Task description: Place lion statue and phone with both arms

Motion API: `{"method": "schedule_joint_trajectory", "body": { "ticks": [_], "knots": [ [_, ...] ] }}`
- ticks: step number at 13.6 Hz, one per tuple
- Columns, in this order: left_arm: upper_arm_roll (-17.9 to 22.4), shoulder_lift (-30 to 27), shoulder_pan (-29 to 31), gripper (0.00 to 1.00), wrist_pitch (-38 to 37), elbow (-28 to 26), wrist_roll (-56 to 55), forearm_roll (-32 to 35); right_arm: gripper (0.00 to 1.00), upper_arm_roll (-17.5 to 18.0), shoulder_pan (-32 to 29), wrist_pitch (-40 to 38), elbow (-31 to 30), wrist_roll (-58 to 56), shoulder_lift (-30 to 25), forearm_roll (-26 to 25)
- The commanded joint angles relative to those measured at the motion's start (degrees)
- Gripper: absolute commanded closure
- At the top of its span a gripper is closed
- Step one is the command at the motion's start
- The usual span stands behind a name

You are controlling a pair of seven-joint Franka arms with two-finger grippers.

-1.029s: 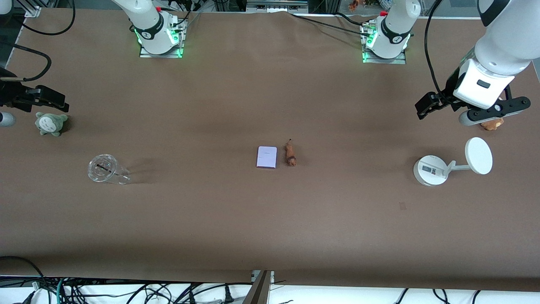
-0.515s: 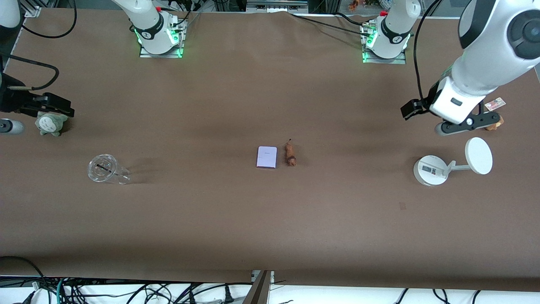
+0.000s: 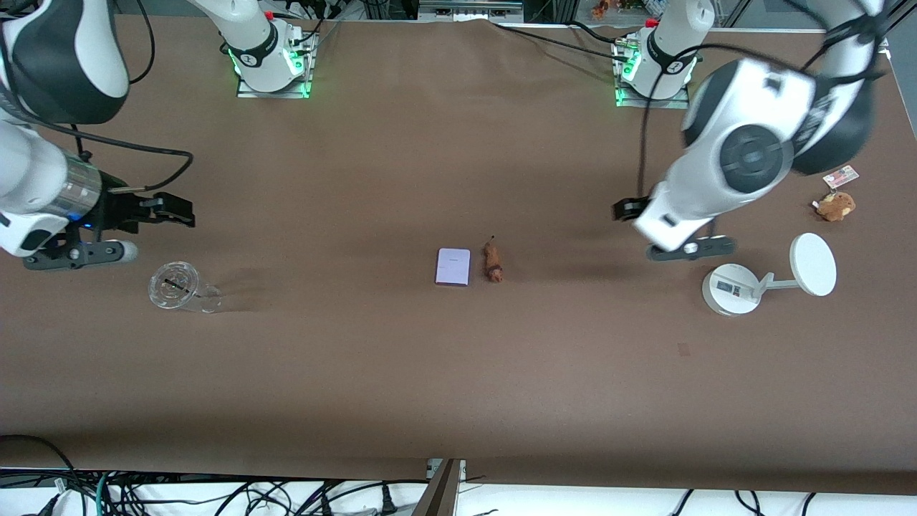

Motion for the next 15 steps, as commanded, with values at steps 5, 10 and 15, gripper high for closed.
{"method": "schedule_joint_trajectory", "body": {
  "ticks": [5, 10, 15],
  "knots": [
    [-0.1, 10.3, -9.8, 0.0, 15.1, 1.8, -12.9, -7.8, 0.0, 2.4, 0.9, 7.5, 0.9, 0.4, 6.5, 1.0],
    [0.4, 18.3, -16.6, 0.0, 33.7, 1.1, -18.5, -5.7, 0.0, 2.4, 4.4, 15.9, 0.8, 7.7, 12.2, 1.6],
    [0.5, 23.9, -18.1, 0.0, 43.4, 0.7, -18.7, 4.9, 0.0, 2.4, 9.2, 23.9, 0.8, 16.9, 17.5, 1.6]
  ]
}}
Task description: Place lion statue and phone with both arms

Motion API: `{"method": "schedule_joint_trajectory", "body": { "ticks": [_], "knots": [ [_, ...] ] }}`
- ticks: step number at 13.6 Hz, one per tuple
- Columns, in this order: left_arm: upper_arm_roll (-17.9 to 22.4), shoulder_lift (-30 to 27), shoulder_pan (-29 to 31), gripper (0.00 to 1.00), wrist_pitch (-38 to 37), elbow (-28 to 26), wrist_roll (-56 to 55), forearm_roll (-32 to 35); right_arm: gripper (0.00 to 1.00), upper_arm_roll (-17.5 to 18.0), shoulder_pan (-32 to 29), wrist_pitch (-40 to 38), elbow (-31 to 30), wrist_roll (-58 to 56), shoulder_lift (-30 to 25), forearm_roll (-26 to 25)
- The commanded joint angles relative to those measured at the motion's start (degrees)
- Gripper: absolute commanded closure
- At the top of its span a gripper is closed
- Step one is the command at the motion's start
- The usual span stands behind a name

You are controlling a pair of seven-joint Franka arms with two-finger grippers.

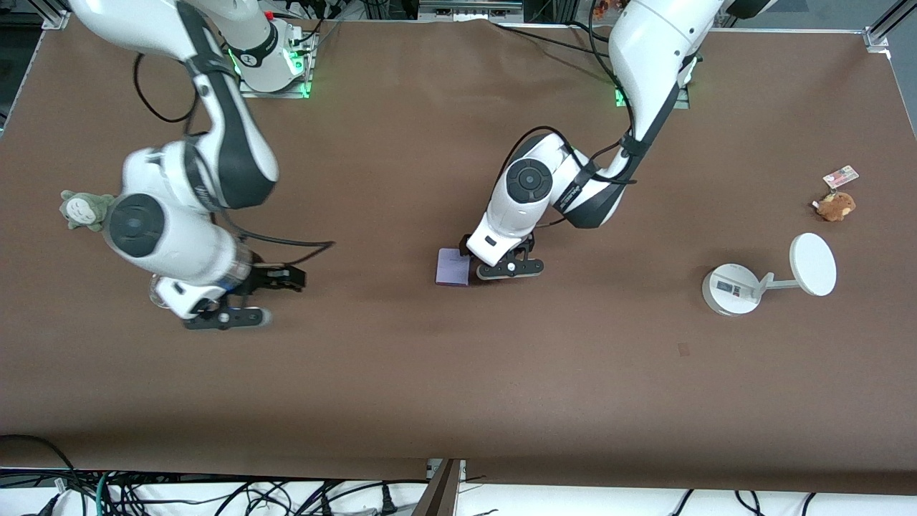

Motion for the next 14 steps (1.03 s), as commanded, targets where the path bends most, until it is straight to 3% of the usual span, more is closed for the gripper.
{"method": "schedule_joint_trajectory", "body": {
  "ticks": [1, 3, 5, 6, 10, 12, 14],
  "knots": [
    [0.8, 2.0, -1.2, 0.0, 2.7, 0.4, -0.5, 3.1, 0.0, -0.2, 1.2, 2.5, 0.8, 2.3, 2.0, 0.8],
    [0.9, 2.9, -0.7, 0.03, 3.1, -0.2, -0.4, 3.7, 0.0, -0.2, 3.1, 4.2, 0.8, 6.3, 3.0, 0.8],
    [0.9, 3.0, -0.8, 0.51, 4.3, -0.4, -0.9, 3.8, 0.0, -0.2, 4.8, 6.8, 0.8, 9.4, 4.3, 0.8],
    [0.9, 3.0, -0.7, 0.68, 4.2, -0.4, -0.8, 3.8, 0.0, -0.2, 5.3, 7.8, 0.8, 10.9, 5.1, 0.7],
    [0.9, 1.1, 0.4, 0.87, 3.0, -0.4, -0.2, 3.9, 0.0, -0.3, 8.2, 11.4, 0.8, 16.1, 7.0, 0.7],
    [0.9, -1.9, 2.1, 0.95, -4.1, 0.0, 4.2, 3.9, 0.0, -0.2, 10.5, 13.8, 0.8, 20.9, 8.2, 0.6],
    [0.8, -4.8, 5.7, 0.95, -12.6, 0.1, 17.7, 3.9, 0.0, -0.2, 12.4, 16.3, 0.8, 23.8, 9.7, 0.7]
  ]
}}
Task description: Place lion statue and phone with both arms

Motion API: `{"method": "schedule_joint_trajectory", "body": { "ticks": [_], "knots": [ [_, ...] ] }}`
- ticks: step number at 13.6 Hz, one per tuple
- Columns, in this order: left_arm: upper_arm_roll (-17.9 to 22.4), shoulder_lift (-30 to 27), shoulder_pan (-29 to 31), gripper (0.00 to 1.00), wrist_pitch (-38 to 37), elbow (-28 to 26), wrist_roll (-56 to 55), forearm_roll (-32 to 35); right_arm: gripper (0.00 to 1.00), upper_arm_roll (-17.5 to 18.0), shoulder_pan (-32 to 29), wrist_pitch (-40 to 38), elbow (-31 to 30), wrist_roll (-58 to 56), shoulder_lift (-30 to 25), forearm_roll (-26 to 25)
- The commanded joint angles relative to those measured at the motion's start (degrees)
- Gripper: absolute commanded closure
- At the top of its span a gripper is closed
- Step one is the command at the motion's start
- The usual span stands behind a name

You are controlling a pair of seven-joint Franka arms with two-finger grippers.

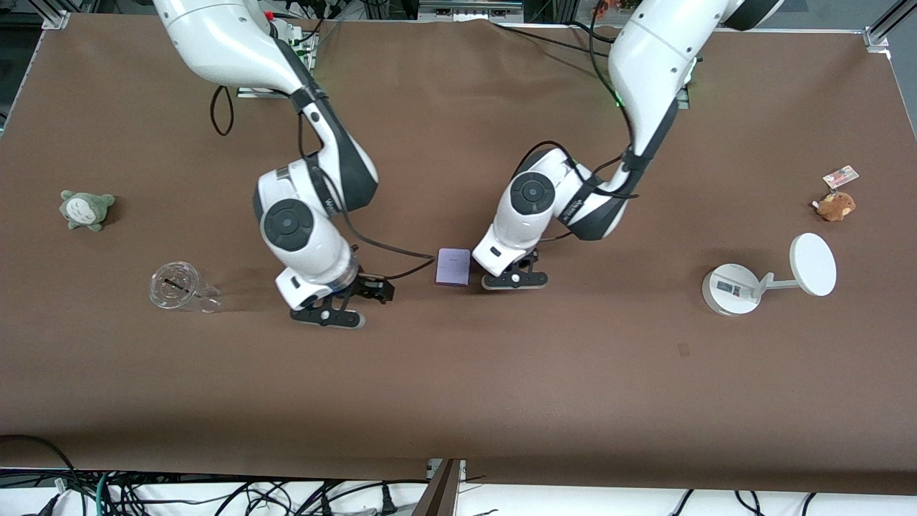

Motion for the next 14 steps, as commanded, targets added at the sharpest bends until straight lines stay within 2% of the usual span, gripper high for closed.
{"method": "schedule_joint_trajectory", "body": {
  "ticks": [1, 4, 7, 9, 14],
  "knots": [
    [-0.3, -5.5, 5.6, 0.95, -9.2, -0.8, 16.4, 1.5, 0.0, -0.4, 3.2, 3.1, 0.7, 4.8, 2.3, 0.6],
    [-0.5, -7.5, 12.1, 0.95, -11.1, -1.1, 32.9, 1.5, 0.0, -0.4, 7.2, 5.2, 0.8, 11.3, 4.4, 0.3],
    [-0.3, -7.8, 20.4, 0.96, -14.9, -1.2, 41.8, 1.5, 0.0, -0.5, 11.6, 9.8, 0.9, 17.0, 6.9, 0.1],
    [-0.3, -7.4, 25.2, 0.95, -16.2, -2.1, 44.7, 1.5, 0.0, -0.7, 13.9, 10.4, 1.0, 17.2, 8.3, -0.1],
    [0.6, -6.4, 28.3, 0.95, -14.6, -5.8, 44.6, 1.6, 0.0, -0.7, 16.1, 10.4, 2.8, 17.3, 11.1, -0.2]
  ]
}}
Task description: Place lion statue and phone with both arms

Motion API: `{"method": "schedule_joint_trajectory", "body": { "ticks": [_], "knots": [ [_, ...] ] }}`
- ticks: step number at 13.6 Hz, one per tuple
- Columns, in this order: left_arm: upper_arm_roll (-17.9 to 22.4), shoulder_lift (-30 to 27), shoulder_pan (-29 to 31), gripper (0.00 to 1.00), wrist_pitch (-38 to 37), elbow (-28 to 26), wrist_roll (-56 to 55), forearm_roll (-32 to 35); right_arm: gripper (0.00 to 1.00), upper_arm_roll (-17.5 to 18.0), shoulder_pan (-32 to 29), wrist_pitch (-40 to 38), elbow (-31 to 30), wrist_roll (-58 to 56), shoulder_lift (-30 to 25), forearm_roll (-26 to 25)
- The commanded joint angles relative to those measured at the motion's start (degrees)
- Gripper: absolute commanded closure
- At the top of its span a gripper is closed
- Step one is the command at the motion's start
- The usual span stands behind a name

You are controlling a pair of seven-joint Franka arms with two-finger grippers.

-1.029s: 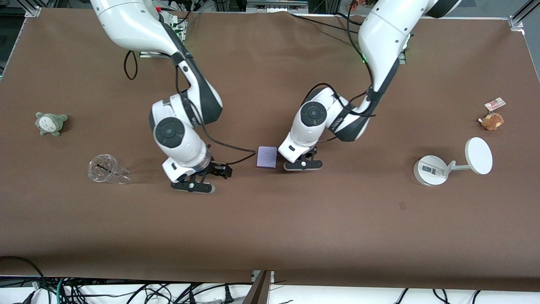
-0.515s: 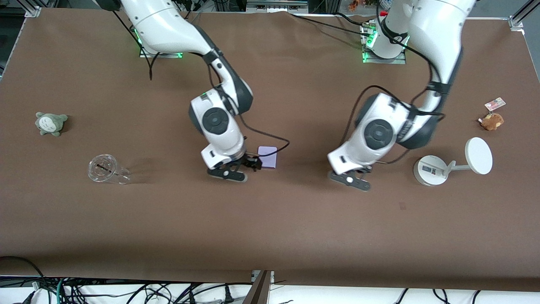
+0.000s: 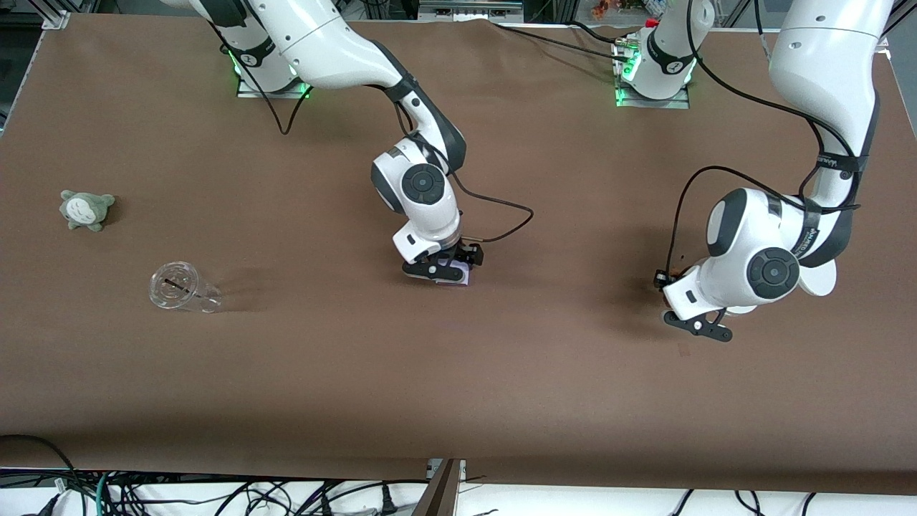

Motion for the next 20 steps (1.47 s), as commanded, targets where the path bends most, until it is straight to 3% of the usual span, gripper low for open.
{"method": "schedule_joint_trajectory", "body": {
  "ticks": [1, 5, 9, 10, 13, 14, 15, 16, 20],
  "knots": [
    [-0.3, -0.2, 0.5, 0.95, 2.0, -2.9, 0.2, 1.4, 0.0, -0.7, 1.0, 0.1, 2.1, 0.8, 2.0, -0.1],
    [-0.3, 0.2, 1.6, 0.94, 8.8, -7.3, 0.2, 2.7, 0.0, -0.7, 1.0, 1.1, 2.1, 0.7, 2.9, -0.7],
    [-0.4, 0.2, 2.9, 0.92, 8.9, -7.4, 0.3, 2.8, 0.0, -0.7, 1.0, 1.2, 2.2, 0.7, 3.1, -0.7],
    [-0.4, 0.2, 2.9, 0.91, 8.9, -7.4, 0.3, 2.8, 0.08, -0.7, 1.0, 1.2, 2.2, 0.6, 3.1, -0.7],
    [-0.4, 0.4, 3.0, 0.83, 8.9, -7.4, 0.3, 2.7, 0.47, -0.7, 0.9, 2.6, 2.2, -0.1, 3.3, -1.7],
    [-0.5, 0.4, 3.0, 0.74, 8.9, -7.4, 0.3, 2.7, 0.51, -1.2, 0.5, 2.0, 2.2, -0.9, 2.6, -2.9],
    [-0.5, 0.3, 2.9, 0.14, 8.6, -7.3, 0.2, 2.7, 0.51, -1.8, -0.3, 0.5, 2.2, -2.3, 1.0, -3.2],
    [-0.5, 0.2, 2.7, 0.0, 8.5, -7.1, 0.2, 2.7, 0.51, -2.7, -1.2, -3.1, 2.2, -5.5, -0.4, -3.0],
    [-0.8, -1.4, 2.6, 0.0, 5.8, -5.6, -0.1, 2.7, 0.51, -3.0, -9.1, -10.9, 1.8, -17.8, -5.6, -2.4]
  ]
}}
